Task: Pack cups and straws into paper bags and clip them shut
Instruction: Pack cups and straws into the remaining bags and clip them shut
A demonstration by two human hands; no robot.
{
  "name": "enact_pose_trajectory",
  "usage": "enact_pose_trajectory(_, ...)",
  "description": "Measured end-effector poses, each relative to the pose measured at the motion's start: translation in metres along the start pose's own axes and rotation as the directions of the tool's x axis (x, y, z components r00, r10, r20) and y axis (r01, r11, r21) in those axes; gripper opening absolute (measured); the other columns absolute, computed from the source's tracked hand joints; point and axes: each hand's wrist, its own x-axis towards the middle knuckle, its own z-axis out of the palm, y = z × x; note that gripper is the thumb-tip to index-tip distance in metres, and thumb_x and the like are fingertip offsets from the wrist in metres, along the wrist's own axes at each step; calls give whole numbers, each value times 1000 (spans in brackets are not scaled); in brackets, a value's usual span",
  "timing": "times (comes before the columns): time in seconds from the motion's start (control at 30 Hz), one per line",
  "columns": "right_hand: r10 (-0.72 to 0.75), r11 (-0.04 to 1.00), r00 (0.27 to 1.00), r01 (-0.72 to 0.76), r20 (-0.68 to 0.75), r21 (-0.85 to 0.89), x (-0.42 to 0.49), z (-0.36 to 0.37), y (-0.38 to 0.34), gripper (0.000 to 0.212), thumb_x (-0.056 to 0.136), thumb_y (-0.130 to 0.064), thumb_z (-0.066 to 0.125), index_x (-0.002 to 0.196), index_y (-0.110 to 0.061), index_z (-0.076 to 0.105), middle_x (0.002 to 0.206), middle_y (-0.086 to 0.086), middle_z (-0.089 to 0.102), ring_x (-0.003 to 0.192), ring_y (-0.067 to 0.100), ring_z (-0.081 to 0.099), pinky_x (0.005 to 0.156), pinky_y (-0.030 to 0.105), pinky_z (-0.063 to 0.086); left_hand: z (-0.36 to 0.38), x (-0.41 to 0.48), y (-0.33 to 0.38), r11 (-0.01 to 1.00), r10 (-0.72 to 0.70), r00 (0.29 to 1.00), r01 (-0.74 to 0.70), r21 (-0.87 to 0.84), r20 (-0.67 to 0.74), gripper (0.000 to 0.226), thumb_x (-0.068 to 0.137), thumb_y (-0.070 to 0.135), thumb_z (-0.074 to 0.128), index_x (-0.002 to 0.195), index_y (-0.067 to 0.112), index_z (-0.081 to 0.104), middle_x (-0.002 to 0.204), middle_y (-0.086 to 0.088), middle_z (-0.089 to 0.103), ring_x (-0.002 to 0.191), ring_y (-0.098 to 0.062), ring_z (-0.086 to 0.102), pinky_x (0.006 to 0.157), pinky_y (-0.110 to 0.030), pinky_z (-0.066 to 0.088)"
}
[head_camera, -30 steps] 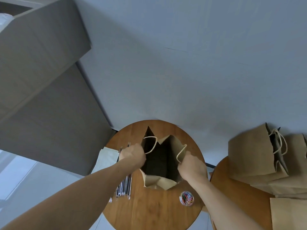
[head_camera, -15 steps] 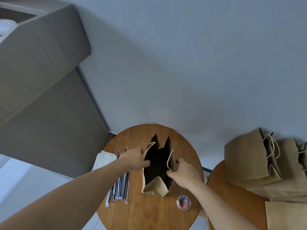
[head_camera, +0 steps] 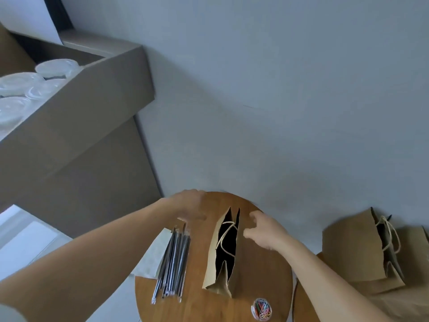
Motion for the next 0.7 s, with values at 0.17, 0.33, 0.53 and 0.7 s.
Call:
enact_pose_trajectory(0.17,-150,987,979,140,-137,-80,6,-44,-71,57,92,-29,53,147,-19,40,151,2,42,135,23,44,107,34,38,-65,-33,-13,998,8,975,8,69,-220,70,92,41,56,152,20,28,149,-7,42,134,-29,41,107,-45,41)
enact_pose_trajectory(0.33,-315,946,929,290,-196,-146,-1,-77,-168,56,95,-33,54,147,-18,41,151,4,41,135,24,43,109,35,36,-142,-79,-52,997,-30,917,58,59,-397,66,92,42,56,151,23,31,147,-4,42,134,-27,40,105,-44,42)
enact_pose_trajectory(0.53,-443,889,864,390,-239,-241,-16,-86,-287,53,94,-31,57,144,-16,46,148,7,46,133,23,46,108,33,36,-202,-135,-124,992,-45,836,102,74,-547,58,88,42,57,142,25,42,137,-3,48,128,-27,43,96,-40,42)
enact_pose_trajectory(0.7,-531,840,797,451,-287,-301,-25,-85,-388,50,92,-30,59,139,-18,51,142,6,53,129,22,50,103,31,38,-250,-176,-195,994,-5,765,74,81,-644,53,87,42,57,138,29,47,137,2,50,123,-25,50,82,-33,39)
